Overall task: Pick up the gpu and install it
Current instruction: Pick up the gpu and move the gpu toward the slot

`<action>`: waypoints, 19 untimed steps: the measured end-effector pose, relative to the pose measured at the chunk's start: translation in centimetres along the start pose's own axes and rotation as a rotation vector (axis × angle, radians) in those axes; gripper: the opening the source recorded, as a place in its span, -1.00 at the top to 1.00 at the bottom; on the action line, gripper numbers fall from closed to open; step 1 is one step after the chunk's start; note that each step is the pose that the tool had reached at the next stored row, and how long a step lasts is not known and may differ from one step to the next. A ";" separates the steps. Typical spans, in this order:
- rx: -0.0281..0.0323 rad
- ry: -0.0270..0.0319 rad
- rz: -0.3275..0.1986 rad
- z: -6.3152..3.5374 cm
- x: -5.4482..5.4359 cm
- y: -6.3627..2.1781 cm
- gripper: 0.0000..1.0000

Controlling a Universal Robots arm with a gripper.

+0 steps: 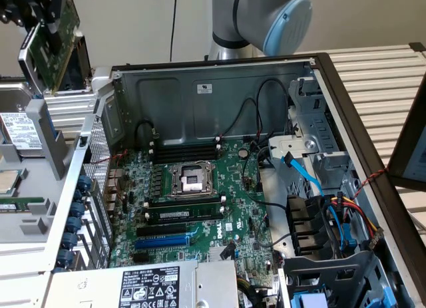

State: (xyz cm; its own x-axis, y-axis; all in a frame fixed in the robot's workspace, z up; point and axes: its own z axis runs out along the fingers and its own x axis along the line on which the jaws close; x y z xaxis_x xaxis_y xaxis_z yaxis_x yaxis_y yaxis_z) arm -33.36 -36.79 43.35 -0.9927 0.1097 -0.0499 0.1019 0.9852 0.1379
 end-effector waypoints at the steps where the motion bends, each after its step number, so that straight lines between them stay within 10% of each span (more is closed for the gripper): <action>1: 0.0000 0.0006 0.000 -0.28 -0.5 0.00 0.44; 19: 0.0014 0.0116 0.002 -0.48 -8.8 -0.98 0.44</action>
State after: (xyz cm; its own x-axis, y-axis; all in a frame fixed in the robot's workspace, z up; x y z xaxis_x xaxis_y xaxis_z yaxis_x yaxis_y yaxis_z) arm -24.72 -38.79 44.12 -0.9932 0.1099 -0.0382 0.1038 0.9852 0.1367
